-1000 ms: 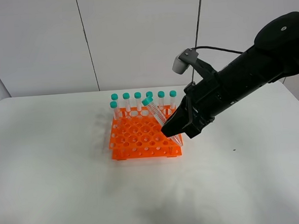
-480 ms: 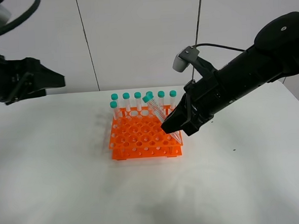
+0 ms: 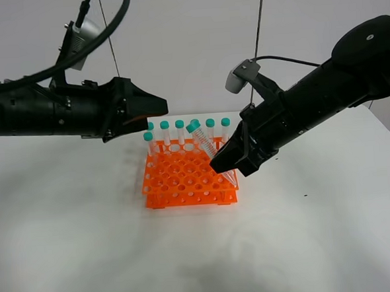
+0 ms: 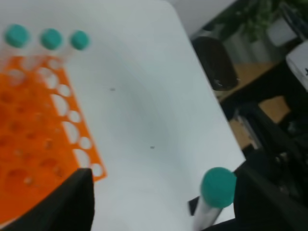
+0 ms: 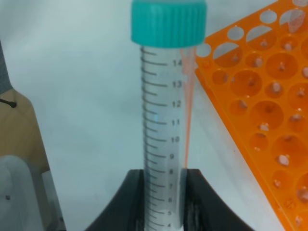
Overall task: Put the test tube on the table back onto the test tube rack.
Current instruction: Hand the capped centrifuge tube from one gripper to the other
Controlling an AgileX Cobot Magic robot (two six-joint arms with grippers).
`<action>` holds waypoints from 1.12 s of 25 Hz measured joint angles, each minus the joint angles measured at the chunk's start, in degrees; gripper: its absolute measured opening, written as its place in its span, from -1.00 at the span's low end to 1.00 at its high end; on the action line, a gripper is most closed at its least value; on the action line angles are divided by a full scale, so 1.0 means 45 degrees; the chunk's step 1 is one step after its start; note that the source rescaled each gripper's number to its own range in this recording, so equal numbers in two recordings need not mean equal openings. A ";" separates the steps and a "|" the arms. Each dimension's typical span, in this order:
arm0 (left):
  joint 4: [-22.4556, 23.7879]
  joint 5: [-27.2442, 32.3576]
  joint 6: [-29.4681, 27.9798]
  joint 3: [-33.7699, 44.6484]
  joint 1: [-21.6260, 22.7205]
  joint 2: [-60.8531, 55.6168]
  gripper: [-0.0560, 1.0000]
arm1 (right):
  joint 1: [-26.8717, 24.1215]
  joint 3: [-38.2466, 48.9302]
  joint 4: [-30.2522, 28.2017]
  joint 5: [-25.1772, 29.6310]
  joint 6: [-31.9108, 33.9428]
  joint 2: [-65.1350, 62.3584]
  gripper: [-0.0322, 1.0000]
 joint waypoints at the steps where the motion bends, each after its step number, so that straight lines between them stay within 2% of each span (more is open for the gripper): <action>1: -0.0306 0.0000 0.0172 0.0000 -0.0095 0.0138 0.64 | 0.0000 0.0000 0.0000 0.0000 0.0000 0.0000 -0.94; 5: -0.1295 0.0033 0.0927 0.0000 -0.0457 0.0490 0.64 | 0.0000 0.0000 0.0000 0.0000 0.0000 0.0000 -0.94; 13: -0.2277 0.0045 0.1621 -0.0011 -0.1422 0.1087 0.64 | 0.0000 0.0000 0.0098 0.0130 -0.0043 0.0000 -0.94; 21: -0.2470 0.0045 0.1863 -0.0011 -0.2073 0.1114 0.64 | 0.0000 0.0000 0.0271 0.0272 -0.0043 0.0000 -0.94; 28: -0.2889 0.0032 0.2001 -0.0011 -0.2186 0.1114 0.64 | 0.0000 0.0000 0.0271 0.0458 0.0020 0.0000 -0.94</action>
